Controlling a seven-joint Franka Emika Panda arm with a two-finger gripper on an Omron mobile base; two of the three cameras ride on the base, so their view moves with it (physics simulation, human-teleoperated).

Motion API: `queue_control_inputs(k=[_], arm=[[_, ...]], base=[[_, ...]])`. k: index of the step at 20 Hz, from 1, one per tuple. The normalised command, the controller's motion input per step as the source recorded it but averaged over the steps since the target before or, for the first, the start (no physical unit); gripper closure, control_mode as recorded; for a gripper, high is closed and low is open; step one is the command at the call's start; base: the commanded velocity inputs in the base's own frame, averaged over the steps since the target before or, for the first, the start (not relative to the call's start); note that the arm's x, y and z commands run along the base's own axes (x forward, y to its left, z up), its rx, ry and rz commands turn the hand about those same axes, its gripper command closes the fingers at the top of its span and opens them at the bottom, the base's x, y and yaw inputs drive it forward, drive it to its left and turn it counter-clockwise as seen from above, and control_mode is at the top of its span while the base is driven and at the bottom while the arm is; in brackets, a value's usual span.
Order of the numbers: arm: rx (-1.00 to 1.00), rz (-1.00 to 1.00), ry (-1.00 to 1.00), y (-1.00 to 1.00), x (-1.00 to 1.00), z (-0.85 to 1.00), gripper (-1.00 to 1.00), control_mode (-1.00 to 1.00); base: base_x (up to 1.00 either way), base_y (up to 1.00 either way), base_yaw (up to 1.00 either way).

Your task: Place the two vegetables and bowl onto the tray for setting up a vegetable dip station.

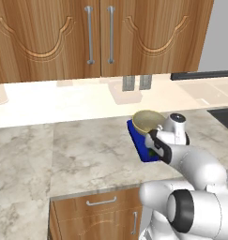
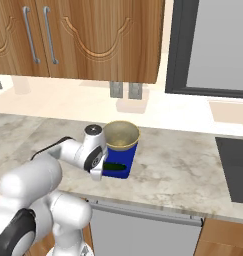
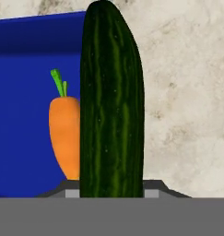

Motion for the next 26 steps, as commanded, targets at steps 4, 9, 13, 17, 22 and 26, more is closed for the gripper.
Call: queue_control_inputs(k=[4, 9, 13, 17, 22, 26], arm=[[0.00, 0.00, 0.00, 0.00, 0.31, 0.00, 1.00, -1.00], [0.00, 0.00, -0.03, 0.04, 0.34, 0.00, 1.00, -1.00], [0.00, 0.00, -0.02, -0.05, 0.18, 0.00, 1.00, -1.00], [0.00, 0.00, -0.03, -0.09, 0.00, 0.00, 1.00, -1.00], [0.00, 0.00, -0.01, -0.13, 0.09, -0.01, 1.00, -1.00], [0.00, 0.00, -0.06, 0.00, 0.25, -0.09, 1.00, -1.00]], base=[[0.00, 0.00, 0.00], [0.00, 0.00, 0.00], [0.00, 0.00, 0.00], [0.00, 0.00, 0.00], [0.00, 0.00, 0.00], [0.00, 0.00, 0.00]])
